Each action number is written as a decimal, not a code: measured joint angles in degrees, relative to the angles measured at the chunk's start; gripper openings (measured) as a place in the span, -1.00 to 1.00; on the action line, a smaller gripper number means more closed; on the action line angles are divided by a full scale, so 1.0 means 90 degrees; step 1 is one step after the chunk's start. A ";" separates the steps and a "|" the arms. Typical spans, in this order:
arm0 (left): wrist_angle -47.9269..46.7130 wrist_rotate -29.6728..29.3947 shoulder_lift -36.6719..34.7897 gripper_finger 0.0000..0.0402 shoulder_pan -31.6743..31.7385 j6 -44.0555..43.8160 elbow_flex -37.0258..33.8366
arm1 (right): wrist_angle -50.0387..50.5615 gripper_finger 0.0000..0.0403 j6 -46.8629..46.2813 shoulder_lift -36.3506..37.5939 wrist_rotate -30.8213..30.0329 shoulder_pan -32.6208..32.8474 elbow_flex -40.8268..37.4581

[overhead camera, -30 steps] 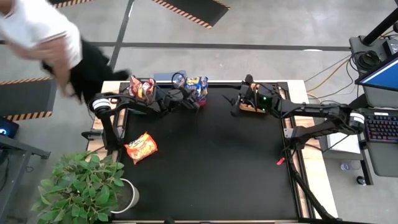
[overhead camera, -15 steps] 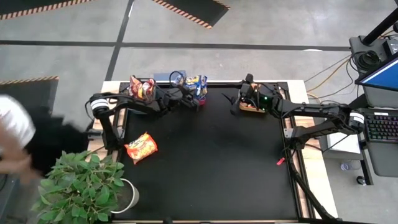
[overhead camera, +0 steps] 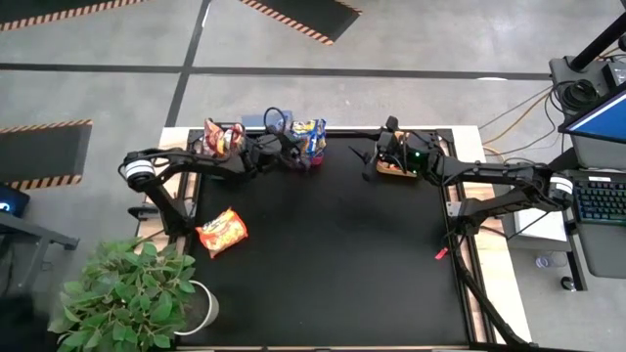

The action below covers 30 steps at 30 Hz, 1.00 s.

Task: Sort Maruchan noodles
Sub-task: Put the blue noodle pack into the pink bin

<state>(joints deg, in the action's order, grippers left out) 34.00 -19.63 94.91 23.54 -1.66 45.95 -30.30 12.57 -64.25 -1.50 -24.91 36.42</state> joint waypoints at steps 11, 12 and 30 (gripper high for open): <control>-0.0118 0.0633 0.0022 -1.00 -0.0057 0.0130 0.0000 | 0.0007 0.06 0.0056 -0.0002 0.0055 0.0000 -0.0012; -0.0117 0.0633 0.0024 -1.00 -0.0060 0.0128 0.0000 | 0.0007 0.06 0.0054 -0.0002 0.0054 0.0000 -0.0012; -0.0090 0.0563 0.0051 -0.35 -0.0069 0.0105 0.0000 | 0.0056 0.07 0.0057 -0.0002 0.0058 0.0000 -0.0012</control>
<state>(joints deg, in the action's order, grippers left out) 33.19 -14.57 95.37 22.92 -0.71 45.95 -29.80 13.08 -64.27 -0.97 -24.91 36.32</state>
